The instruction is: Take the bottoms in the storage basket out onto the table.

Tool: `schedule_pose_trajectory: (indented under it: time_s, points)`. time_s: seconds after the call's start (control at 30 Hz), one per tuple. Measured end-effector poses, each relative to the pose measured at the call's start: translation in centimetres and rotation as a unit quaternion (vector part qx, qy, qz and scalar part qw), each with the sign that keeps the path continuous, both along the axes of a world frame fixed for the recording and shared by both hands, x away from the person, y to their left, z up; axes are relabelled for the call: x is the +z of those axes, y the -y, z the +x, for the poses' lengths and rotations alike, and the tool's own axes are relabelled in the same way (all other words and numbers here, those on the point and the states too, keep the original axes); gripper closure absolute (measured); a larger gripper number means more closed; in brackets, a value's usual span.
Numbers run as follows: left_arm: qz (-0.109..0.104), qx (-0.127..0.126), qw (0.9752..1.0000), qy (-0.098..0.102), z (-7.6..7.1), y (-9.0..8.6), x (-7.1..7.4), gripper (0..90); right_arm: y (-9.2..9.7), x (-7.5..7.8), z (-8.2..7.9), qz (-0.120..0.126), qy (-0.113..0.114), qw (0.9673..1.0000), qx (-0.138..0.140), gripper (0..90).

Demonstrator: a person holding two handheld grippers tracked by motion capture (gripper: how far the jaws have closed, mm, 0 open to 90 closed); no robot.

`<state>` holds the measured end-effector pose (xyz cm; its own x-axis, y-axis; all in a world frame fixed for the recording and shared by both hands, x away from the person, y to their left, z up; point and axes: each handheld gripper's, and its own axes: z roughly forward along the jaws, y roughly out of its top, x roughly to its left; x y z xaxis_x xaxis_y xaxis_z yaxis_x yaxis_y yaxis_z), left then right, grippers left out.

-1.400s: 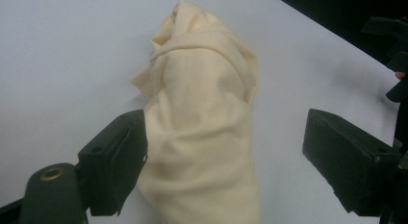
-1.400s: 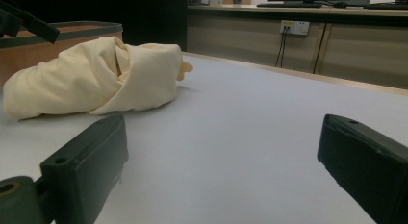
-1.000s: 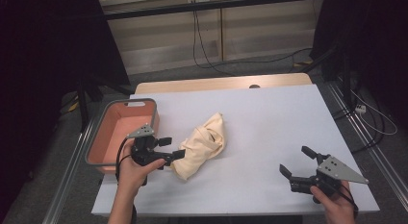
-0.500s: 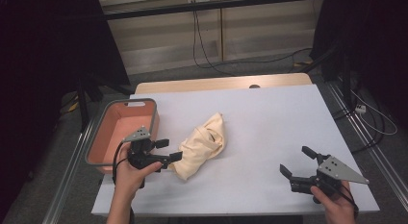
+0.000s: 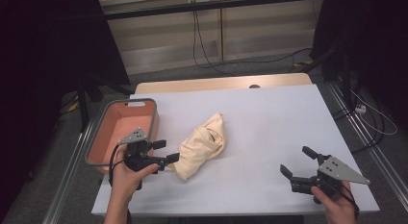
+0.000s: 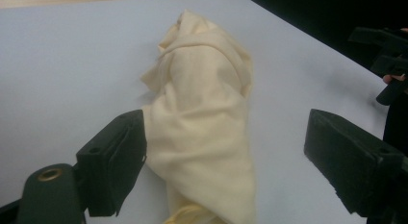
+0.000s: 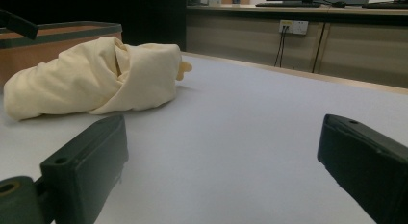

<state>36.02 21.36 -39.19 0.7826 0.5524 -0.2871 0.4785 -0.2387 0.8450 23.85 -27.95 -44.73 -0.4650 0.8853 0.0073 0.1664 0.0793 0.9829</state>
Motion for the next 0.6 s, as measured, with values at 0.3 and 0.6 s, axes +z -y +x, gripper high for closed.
schedule_pose_trajectory:
  time_s: [0.3,0.6]
  points:
    - [-0.004,0.006,1.0,0.005,-0.2,-0.6,0.0,15.1,0.2,0.0,-0.1,0.001,-0.001,1.0,-0.002,3.5]
    - [-0.007,0.009,0.9999,0.008,-0.3,-1.1,0.0,14.1,0.3,0.1,-0.2,0.001,-0.001,1.0,-0.005,3.5]
